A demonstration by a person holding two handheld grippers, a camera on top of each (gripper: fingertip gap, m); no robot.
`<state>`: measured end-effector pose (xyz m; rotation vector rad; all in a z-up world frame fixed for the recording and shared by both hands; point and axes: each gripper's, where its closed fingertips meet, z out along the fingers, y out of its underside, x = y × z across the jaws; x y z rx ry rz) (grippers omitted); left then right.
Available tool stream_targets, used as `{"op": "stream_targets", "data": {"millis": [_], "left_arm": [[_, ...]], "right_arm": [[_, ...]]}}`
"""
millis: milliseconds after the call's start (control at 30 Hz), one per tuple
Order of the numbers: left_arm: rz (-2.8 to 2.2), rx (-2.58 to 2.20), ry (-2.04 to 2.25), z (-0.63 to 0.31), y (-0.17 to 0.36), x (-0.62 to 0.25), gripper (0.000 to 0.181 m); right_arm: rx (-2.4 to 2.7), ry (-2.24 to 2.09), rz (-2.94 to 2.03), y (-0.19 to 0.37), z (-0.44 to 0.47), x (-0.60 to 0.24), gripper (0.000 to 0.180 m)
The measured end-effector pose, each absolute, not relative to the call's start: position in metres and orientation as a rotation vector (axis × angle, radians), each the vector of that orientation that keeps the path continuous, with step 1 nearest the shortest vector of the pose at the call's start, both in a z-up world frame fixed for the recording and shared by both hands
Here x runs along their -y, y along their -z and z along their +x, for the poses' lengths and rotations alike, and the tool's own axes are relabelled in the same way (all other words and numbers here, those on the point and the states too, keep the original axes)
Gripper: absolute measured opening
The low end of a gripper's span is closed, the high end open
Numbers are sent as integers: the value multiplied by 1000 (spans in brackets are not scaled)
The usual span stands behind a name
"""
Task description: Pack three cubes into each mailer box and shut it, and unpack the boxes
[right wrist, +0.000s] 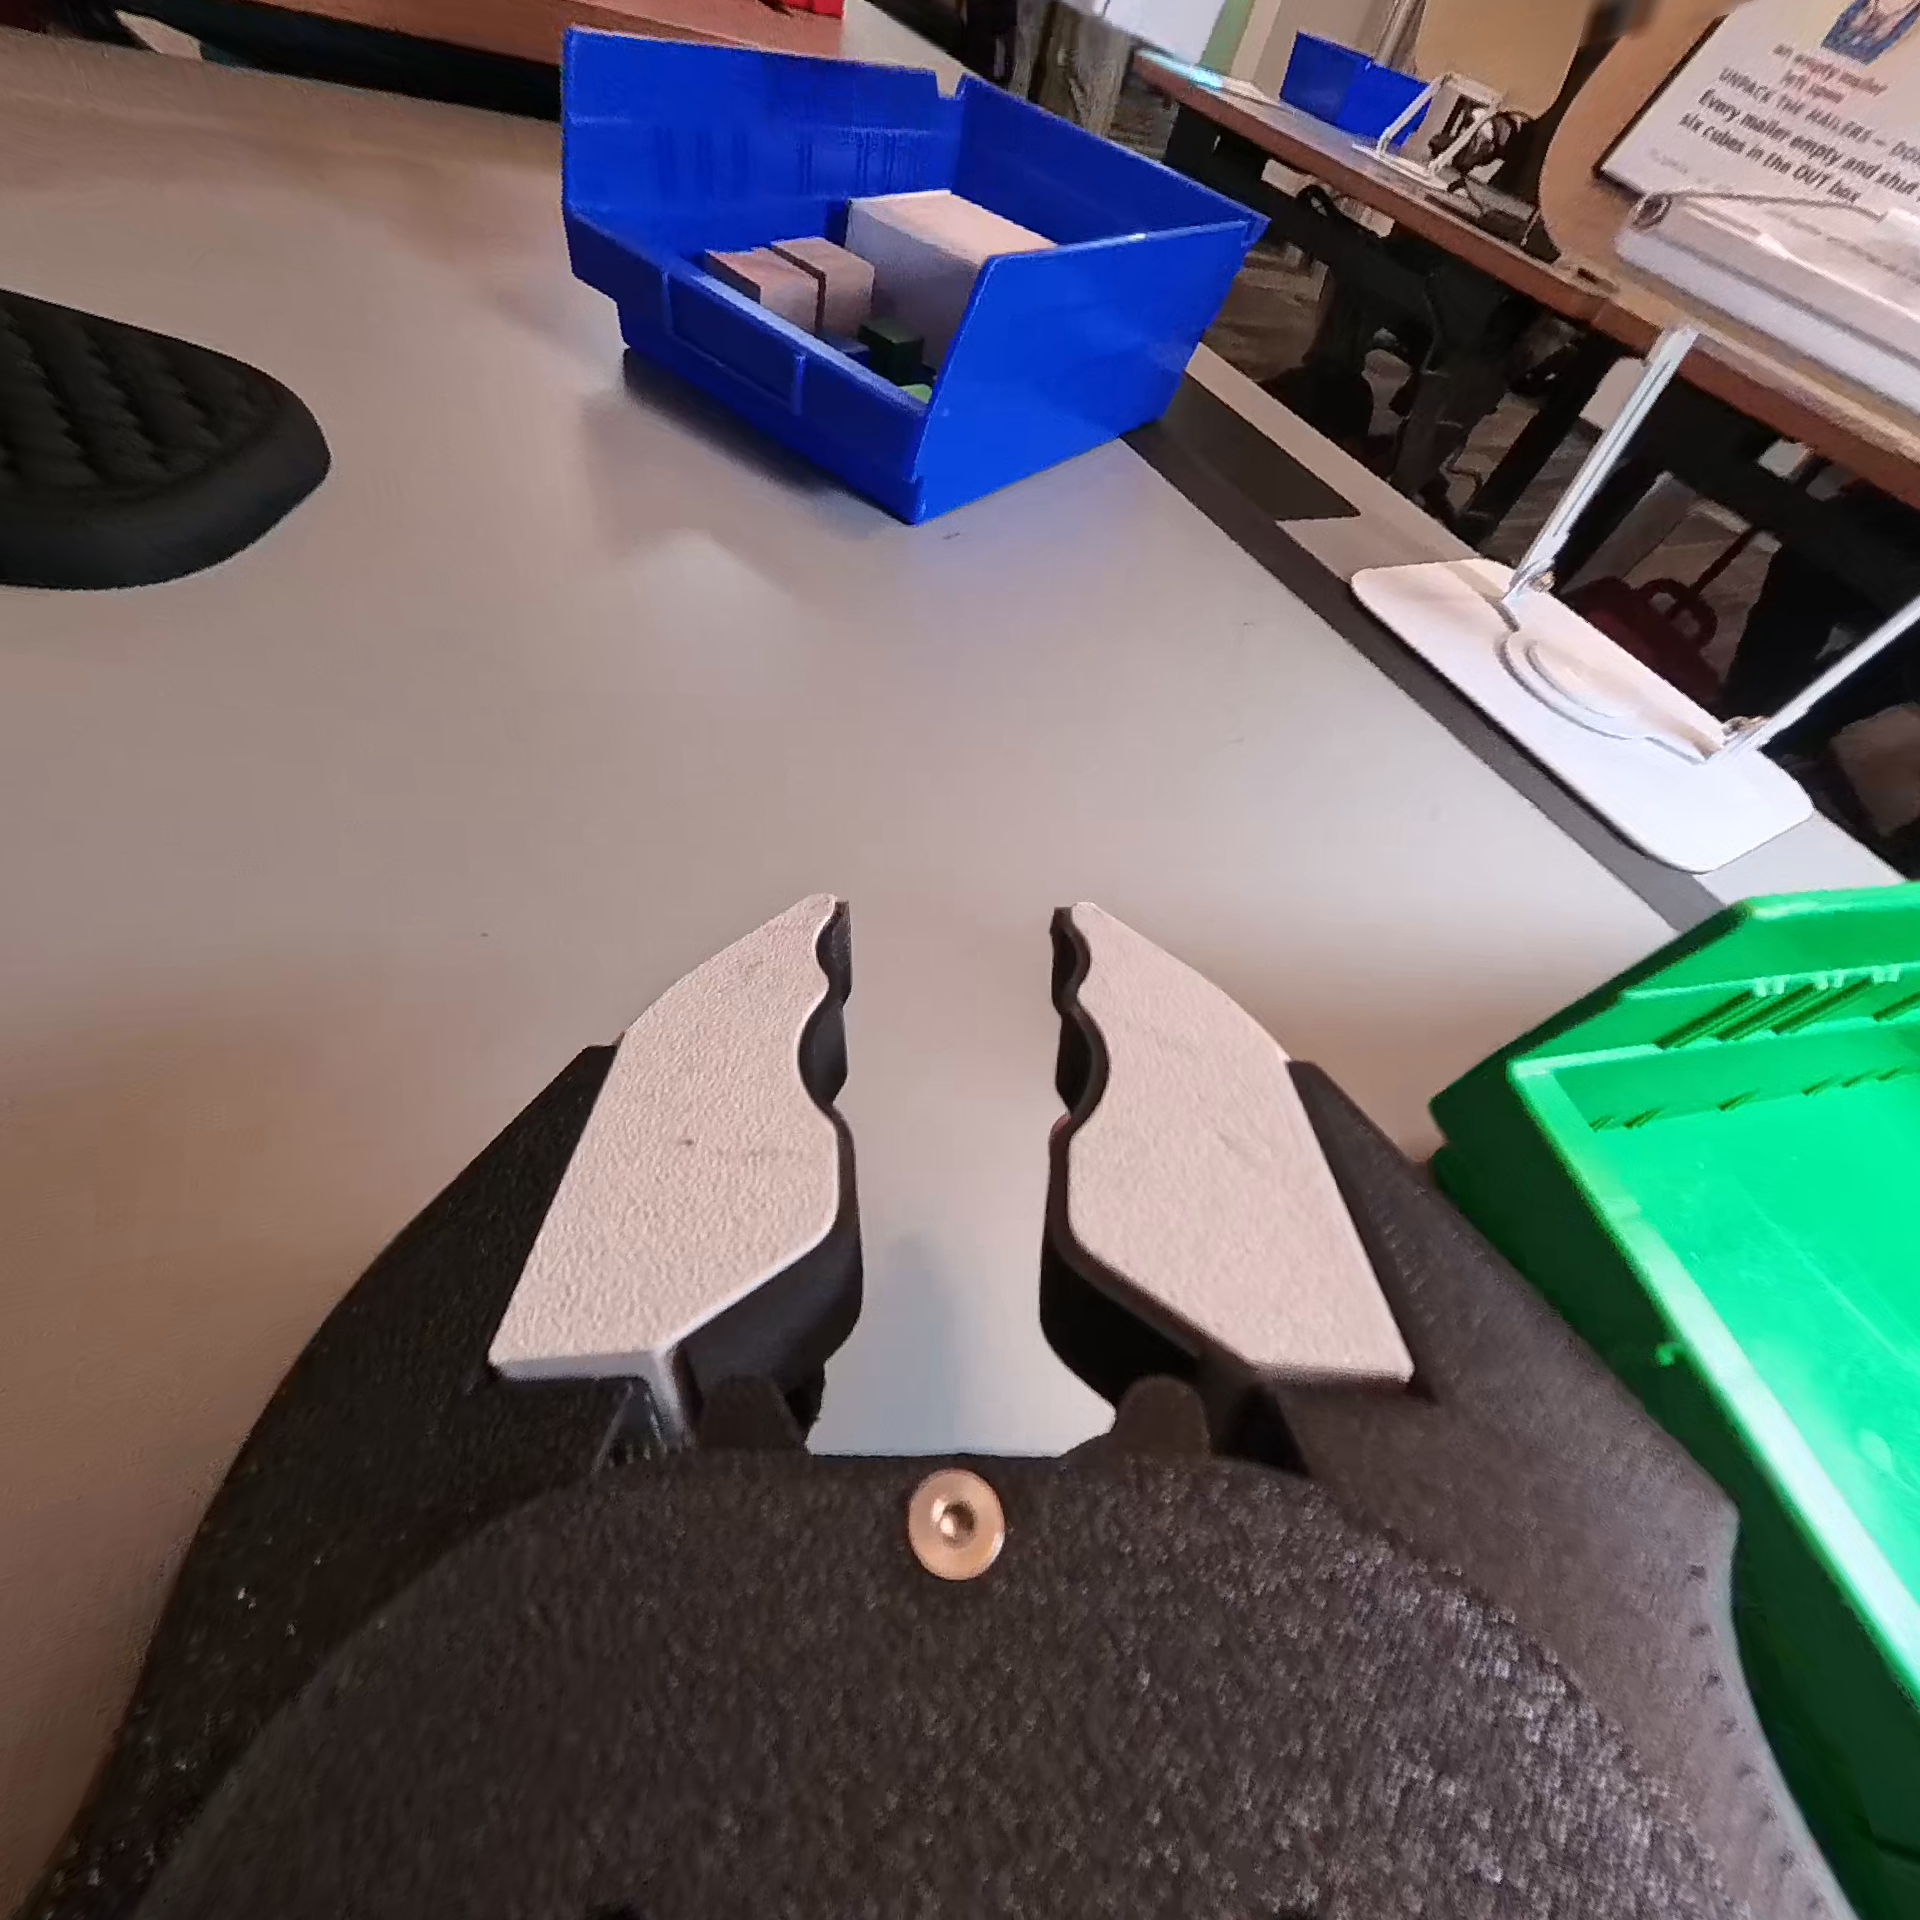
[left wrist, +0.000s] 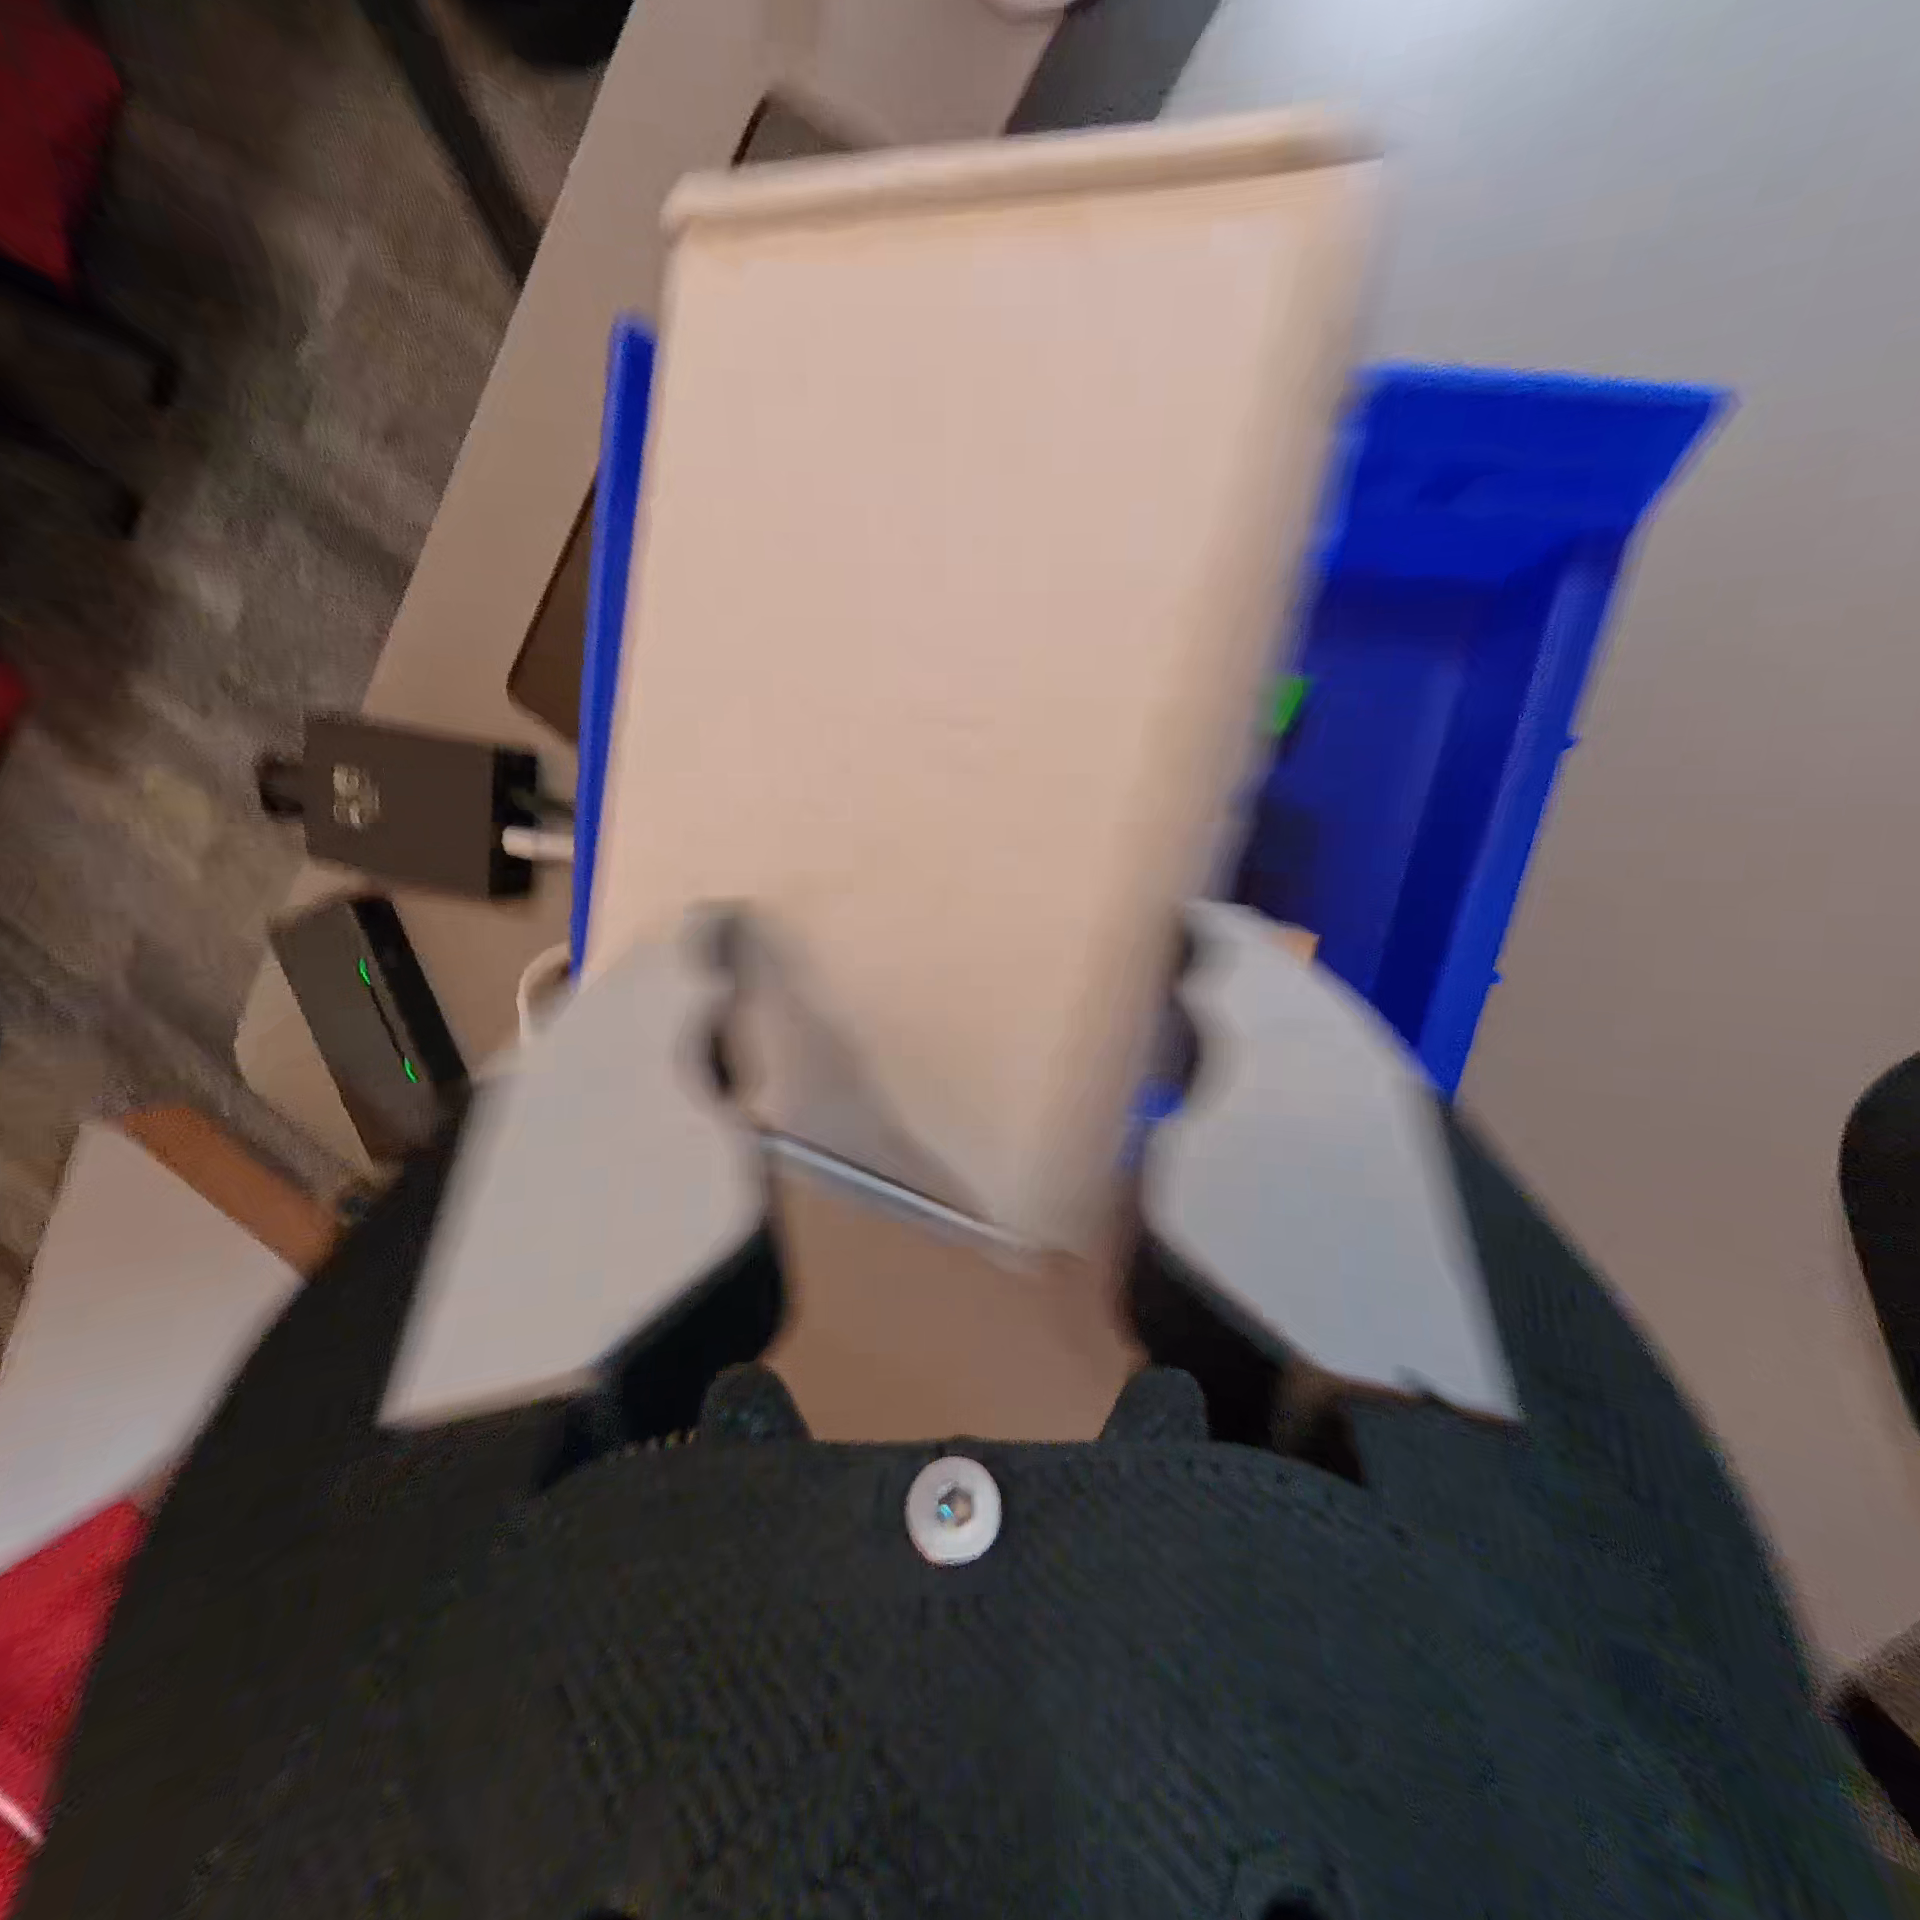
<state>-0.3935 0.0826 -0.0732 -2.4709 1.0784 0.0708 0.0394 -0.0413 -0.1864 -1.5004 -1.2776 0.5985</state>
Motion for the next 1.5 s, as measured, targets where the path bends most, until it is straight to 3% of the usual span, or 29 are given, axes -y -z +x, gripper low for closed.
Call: {"op": "stream_targets", "data": {"millis": [100,167,233,600,767,900,933,1233,1500], "left_arm": [[-2299,-1062,-4,-367,41,-87,77],[-2356,-1093,-55,-366,51,-83,58],[-2390,-1123,-120,-367,68,-82,54],[-2354,-839,-222,-411,75,-123,95],[-2393,-667,-222,-453,109,-152,115],[-2333,-582,-63,-445,132,-168,98],[-2312,-589,-142,-449,132,-172,83],[-2155,-819,-496,-411,80,-151,72],[-1959,-1061,-411,-299,32,-89,70]], "right_arm": [[1283,-522,-1454,174,33,28,42],[1268,-519,-1442,164,22,18,43],[1274,-547,-1437,157,7,12,46],[1317,-568,-1414,165,-11,17,45],[1301,-613,-1446,170,-8,18,45],[1317,-608,-1461,179,-4,19,44],[1317,-602,-1466,181,-2,18,44],[1239,-667,-1492,176,5,6,44],[1139,-616,-1427,147,13,0,51]]}}
